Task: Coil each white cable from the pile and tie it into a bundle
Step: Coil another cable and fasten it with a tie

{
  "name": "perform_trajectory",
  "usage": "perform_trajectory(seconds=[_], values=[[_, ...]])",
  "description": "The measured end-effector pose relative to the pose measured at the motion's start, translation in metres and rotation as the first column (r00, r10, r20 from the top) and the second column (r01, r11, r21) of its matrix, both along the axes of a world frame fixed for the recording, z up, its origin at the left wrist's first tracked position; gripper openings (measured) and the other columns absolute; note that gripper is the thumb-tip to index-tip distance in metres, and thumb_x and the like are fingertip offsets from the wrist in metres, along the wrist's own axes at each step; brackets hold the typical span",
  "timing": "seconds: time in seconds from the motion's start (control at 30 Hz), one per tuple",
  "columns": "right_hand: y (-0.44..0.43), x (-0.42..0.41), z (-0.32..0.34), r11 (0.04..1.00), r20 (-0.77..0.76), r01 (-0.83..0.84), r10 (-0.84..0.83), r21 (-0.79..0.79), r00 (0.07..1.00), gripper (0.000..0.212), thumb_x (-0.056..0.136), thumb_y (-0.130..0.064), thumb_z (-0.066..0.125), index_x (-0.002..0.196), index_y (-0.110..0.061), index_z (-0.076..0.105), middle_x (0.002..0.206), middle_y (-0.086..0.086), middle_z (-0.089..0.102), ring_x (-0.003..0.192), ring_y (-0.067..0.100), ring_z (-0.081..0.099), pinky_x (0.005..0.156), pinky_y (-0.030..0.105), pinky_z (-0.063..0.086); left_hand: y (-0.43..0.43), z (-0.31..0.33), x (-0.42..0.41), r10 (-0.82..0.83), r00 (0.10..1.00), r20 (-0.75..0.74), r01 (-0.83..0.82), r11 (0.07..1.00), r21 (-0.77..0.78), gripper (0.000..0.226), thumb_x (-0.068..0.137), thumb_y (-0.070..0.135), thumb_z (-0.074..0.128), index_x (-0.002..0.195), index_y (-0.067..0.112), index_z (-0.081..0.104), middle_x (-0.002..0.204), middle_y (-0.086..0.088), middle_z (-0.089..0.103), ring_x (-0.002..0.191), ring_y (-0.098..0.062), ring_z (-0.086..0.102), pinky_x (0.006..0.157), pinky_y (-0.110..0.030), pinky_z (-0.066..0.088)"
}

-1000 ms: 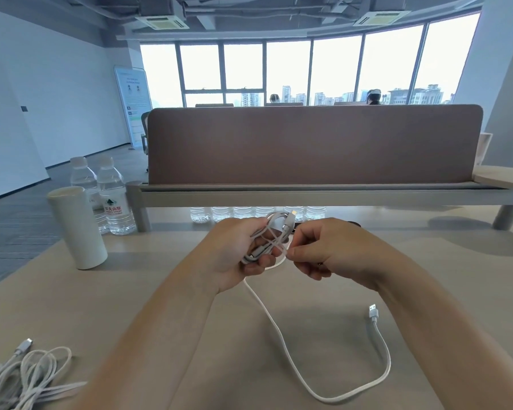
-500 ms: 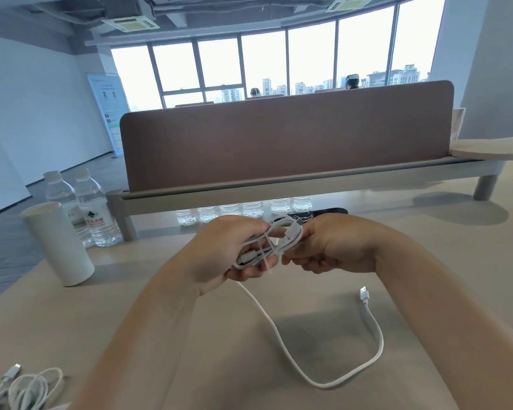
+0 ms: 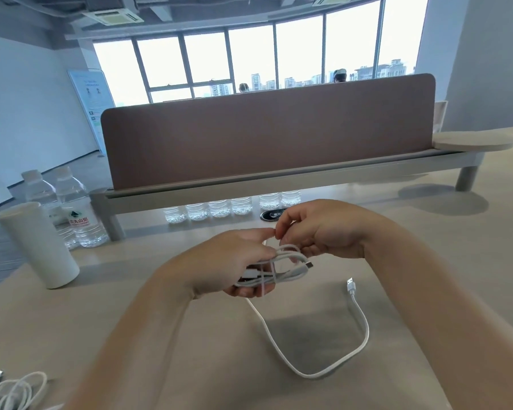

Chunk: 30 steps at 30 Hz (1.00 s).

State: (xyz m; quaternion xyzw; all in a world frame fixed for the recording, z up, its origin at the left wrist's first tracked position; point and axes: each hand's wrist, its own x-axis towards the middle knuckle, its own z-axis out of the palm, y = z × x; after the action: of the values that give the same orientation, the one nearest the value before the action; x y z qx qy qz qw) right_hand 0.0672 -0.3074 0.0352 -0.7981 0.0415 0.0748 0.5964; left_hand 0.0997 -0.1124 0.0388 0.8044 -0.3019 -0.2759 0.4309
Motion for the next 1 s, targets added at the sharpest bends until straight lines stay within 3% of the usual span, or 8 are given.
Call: perform_trajectory(seconds=[0.13,0.27,0.4,0.53,0.63,0.73,0.87,1.0], values=[[0.003,-0.005,0.004,0.979,0.141,0.020,0.010,-0.204,0.990,0.021,0.079,0.010,0.069,0.092,-0.006,0.065,0.074,0.007,0.070,0.064,0.015,0.066,0.062,0.023,0.053,-0.010,-0.006,-0.001,-0.006,1.000,0.000,0.006,0.994,0.112,0.035,0.103,0.019,0.047,0.138,0.021,0.047,0.085,-0.016,0.068,0.077,-0.030,0.051,0.068,-0.036,0.038],[0.014,-0.008,0.011,0.902,0.300,0.044,0.096,-0.429,0.949,0.024,0.083,0.000,0.072,0.093,-0.019,0.060,0.079,-0.004,0.074,0.067,0.010,0.068,0.069,0.026,0.054,-0.010,-0.004,-0.003,-0.027,0.998,0.056,0.016,0.984,0.179,0.018,0.103,0.018,0.043,0.096,0.005,0.053,0.071,-0.010,0.063,0.057,-0.024,0.044,0.050,-0.024,0.030],[0.024,-0.009,0.015,0.897,0.419,0.077,0.126,-0.435,0.899,0.028,0.087,-0.001,0.068,0.093,-0.025,0.054,0.084,-0.005,0.072,0.074,0.011,0.068,0.079,0.035,0.059,-0.005,-0.003,0.002,0.029,0.998,0.058,-0.036,0.991,0.125,0.021,0.103,0.021,0.043,0.092,0.008,0.055,0.068,-0.008,0.062,0.050,-0.020,0.042,0.048,-0.023,0.028],[0.030,-0.009,0.015,0.902,0.486,0.105,0.125,-0.419,0.865,0.026,0.089,-0.002,0.065,0.096,-0.024,0.053,0.083,-0.006,0.070,0.075,0.014,0.066,0.072,0.033,0.057,-0.003,-0.004,0.007,0.090,0.993,0.073,-0.094,0.994,0.050,0.027,0.104,0.023,0.045,0.094,0.007,0.064,0.067,-0.007,0.064,0.052,-0.022,0.046,0.051,-0.025,0.030],[0.032,-0.005,0.014,0.917,0.570,0.202,0.033,-0.344,0.821,0.024,0.089,-0.007,0.069,0.096,-0.026,0.056,0.086,-0.010,0.069,0.076,0.003,0.063,0.071,0.019,0.049,-0.002,-0.005,0.015,0.221,0.968,0.123,-0.216,0.975,-0.047,0.029,0.102,0.018,0.046,0.094,-0.001,0.066,0.066,-0.011,0.067,0.051,-0.022,0.048,0.049,-0.023,0.032],[0.031,-0.007,0.017,0.878,0.660,0.379,-0.102,-0.292,0.744,0.015,0.090,-0.019,0.071,0.091,-0.030,0.061,0.088,-0.020,0.066,0.082,-0.010,0.060,0.067,0.003,0.041,0.000,-0.003,0.022,0.364,0.930,0.052,-0.346,0.913,-0.216,0.026,0.099,0.012,0.046,0.085,0.003,0.064,0.064,-0.013,0.066,0.048,-0.021,0.046,0.047,-0.020,0.028],[0.037,-0.004,0.015,0.841,0.566,0.408,-0.155,-0.354,0.810,0.018,0.090,-0.033,0.070,0.076,-0.023,0.066,0.069,-0.008,0.067,0.054,0.001,0.053,0.050,0.013,0.037,0.001,0.000,0.027,0.421,0.906,-0.036,-0.408,0.851,-0.332,0.027,0.100,0.013,0.044,0.088,0.003,0.066,0.066,-0.011,0.067,0.051,-0.022,0.047,0.040,-0.018,0.032],[0.050,-0.004,0.009,0.862,0.419,0.276,-0.083,-0.425,0.904,0.026,0.089,-0.037,0.071,0.071,-0.017,0.069,0.066,-0.006,0.071,0.052,0.003,0.060,0.046,0.016,0.041,-0.002,-0.001,0.029,0.462,0.883,-0.088,-0.457,0.799,-0.391,0.025,0.096,0.009,0.046,0.082,0.002,0.066,0.065,-0.013,0.063,0.052,-0.023,0.049,0.040,-0.020,0.033]])
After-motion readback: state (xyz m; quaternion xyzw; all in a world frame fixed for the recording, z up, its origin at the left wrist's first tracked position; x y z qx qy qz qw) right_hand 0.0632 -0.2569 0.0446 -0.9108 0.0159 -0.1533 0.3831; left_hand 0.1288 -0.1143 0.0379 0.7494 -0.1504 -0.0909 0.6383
